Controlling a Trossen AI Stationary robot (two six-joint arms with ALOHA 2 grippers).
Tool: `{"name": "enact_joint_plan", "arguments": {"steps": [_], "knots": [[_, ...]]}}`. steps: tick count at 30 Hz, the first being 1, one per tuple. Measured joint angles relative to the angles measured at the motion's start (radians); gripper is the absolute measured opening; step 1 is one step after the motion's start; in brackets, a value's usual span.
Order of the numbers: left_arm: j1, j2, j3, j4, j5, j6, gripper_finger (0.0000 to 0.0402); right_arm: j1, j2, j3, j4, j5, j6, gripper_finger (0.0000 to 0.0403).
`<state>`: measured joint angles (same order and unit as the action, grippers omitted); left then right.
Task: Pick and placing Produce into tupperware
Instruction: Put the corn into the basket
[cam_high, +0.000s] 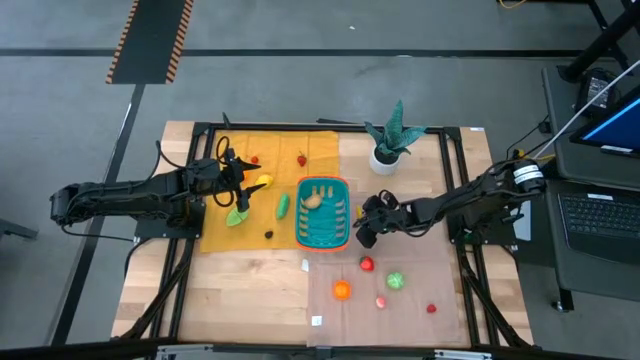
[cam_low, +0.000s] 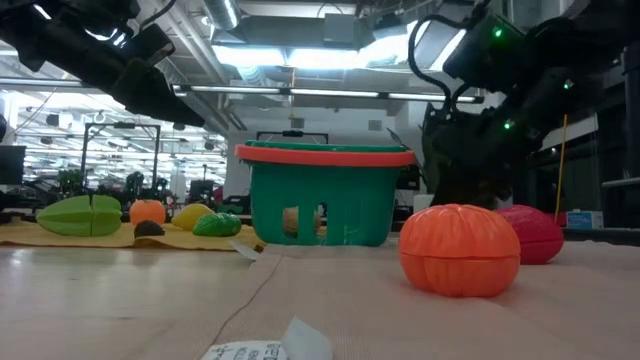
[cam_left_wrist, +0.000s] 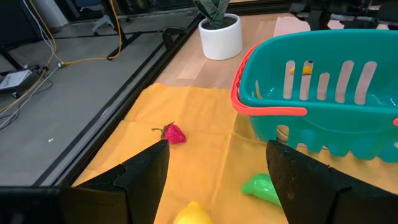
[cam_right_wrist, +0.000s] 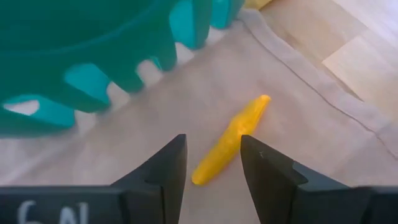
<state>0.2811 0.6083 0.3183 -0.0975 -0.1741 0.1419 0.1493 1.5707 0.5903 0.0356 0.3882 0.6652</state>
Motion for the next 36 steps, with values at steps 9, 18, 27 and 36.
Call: {"name": "enact_joint_plan", "arguments": {"steps": [9,18,27,36], "knots": [[0.0,0.0,0.0,-0.003,0.0,0.0,0.0261,0.0,0.032,0.0,0.02,0.002,-0.019,0.0153],[0.0,0.0,0.0,-0.007,0.0,0.0,0.0261,0.0,0.066,0.0,0.049,0.003,-0.02,0.0153],[0.0,0.0,0.0,-0.007,0.0,0.0,0.0261,0.0,0.064,0.0,0.052,0.003,-0.02,0.0153],[0.0,0.0,0.0,-0.007,0.0,0.0,0.0261,0.0,0.064,0.0,0.051,0.003,-0.02,0.013]]}}
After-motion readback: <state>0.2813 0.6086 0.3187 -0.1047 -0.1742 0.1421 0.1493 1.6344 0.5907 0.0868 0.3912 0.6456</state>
